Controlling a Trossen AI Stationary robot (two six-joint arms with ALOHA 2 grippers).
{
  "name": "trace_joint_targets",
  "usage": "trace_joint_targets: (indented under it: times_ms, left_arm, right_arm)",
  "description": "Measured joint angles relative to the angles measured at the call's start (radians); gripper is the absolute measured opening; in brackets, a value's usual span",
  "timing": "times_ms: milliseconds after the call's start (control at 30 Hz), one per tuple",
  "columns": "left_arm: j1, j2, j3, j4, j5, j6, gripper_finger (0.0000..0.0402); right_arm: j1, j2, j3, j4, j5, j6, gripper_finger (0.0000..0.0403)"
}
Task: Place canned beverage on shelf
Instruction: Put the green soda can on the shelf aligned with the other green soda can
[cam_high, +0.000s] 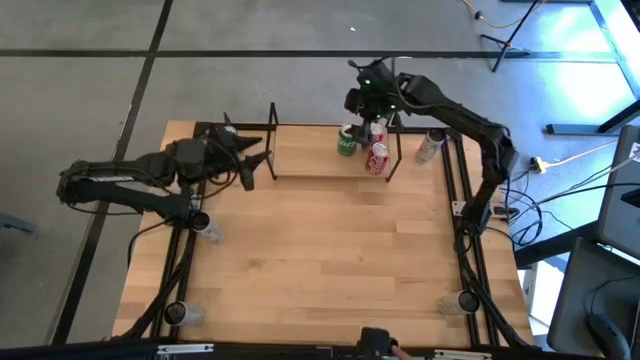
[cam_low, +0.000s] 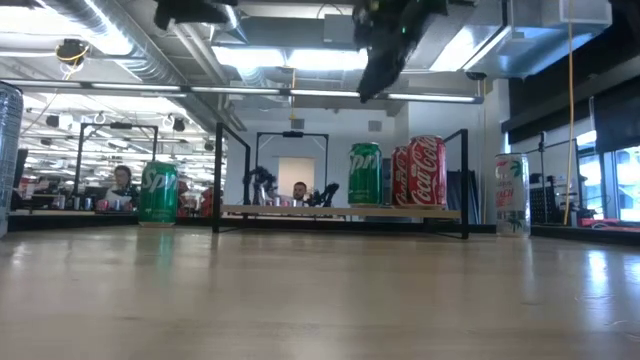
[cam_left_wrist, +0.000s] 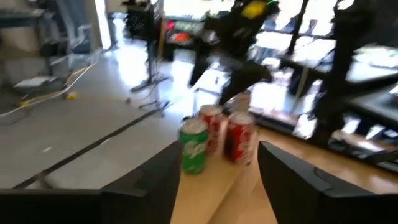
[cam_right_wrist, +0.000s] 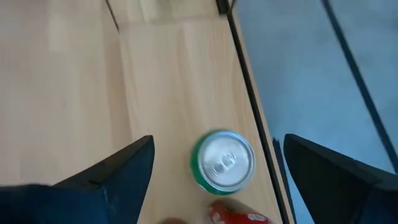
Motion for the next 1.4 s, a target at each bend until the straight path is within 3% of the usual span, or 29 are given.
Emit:
trace_joint_targets:
  times_ms: [233,300,433,567,700,833,1033,1333,1400]
  left_arm:
    - [0.209,0.037,0.127,-0.382,0.018,-0.225,0.0277]
    - [0.266,0.053,0.148,-0.421,0.041,-0.256,0.0285]
    - [0.323,0.063,0.155,-0.407,0.098,-0.286,0.0289]
    - [0.333,0.062,0.155,-0.369,0.079,-0.296,0.0286]
    - [0.345,0.063,0.156,-0.346,0.07,-0.292,0.0292]
    - [0.39,0.063,0.156,-0.355,0.174,-0.355,0.0323]
    - [0.489,0.096,0.156,-0.362,0.311,-0.365,0.039]
    - [0.462,0.097,0.156,-0.294,0.432,-0.237,0.0392]
    - [0.452,0.107,0.156,-0.279,0.405,-0.239,0.0391]
  right_arm:
    - [0.063,-0.044,0.0,0.021,0.0,0.002,0.0342]
    - [0.069,-0.045,0.0,0.014,0.003,-0.01,0.0342]
    - [0.066,-0.045,0.0,-0.031,0.018,-0.047,0.0342]
    - [0.066,-0.045,0.0,-0.057,0.024,-0.062,0.0342]
    - [0.066,-0.044,0.0,-0.056,-0.06,-0.068,0.0342]
    - [0.066,-0.042,0.0,-0.061,-0.129,-0.11,0.0342]
    - [0.059,-0.042,0.0,-0.058,-0.11,-0.121,0.0342]
    - [0.059,-0.041,-0.001,-0.067,-0.085,-0.116,0.0342]
    - [0.06,-0.041,-0.001,-0.064,-0.079,-0.115,0.0342]
